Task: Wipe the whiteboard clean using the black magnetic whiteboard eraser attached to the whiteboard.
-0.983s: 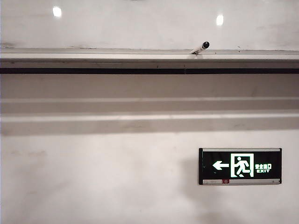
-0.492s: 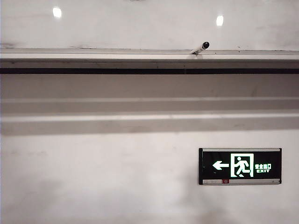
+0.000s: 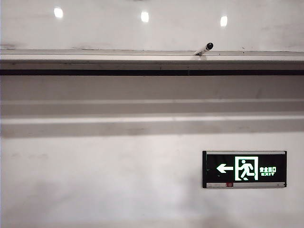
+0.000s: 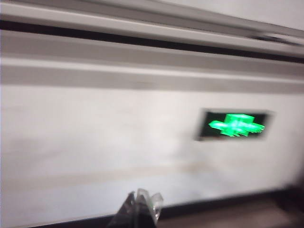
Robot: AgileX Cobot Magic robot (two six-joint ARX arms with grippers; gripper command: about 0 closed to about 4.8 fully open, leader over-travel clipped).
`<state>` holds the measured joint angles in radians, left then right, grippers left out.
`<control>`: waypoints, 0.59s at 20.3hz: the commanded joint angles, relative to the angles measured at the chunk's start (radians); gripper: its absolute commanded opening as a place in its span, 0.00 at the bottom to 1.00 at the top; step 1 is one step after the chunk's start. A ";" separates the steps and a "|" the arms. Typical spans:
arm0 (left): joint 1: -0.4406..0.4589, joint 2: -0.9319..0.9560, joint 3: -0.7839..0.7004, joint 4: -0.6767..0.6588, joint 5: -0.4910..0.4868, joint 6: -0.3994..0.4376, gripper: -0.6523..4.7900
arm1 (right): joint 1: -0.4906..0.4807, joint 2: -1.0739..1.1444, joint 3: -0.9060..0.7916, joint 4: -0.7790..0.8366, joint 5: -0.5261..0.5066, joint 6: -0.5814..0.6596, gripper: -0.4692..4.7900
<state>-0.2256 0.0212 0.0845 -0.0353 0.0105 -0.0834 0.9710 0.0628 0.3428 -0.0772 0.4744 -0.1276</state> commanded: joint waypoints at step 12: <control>0.310 -0.018 -0.078 -0.015 0.049 0.154 0.11 | -0.001 0.001 0.004 -0.002 -0.002 0.000 0.11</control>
<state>0.0834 0.0036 0.0067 -0.0620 0.0971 0.0635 0.9707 0.0631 0.3428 -0.0887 0.4744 -0.1276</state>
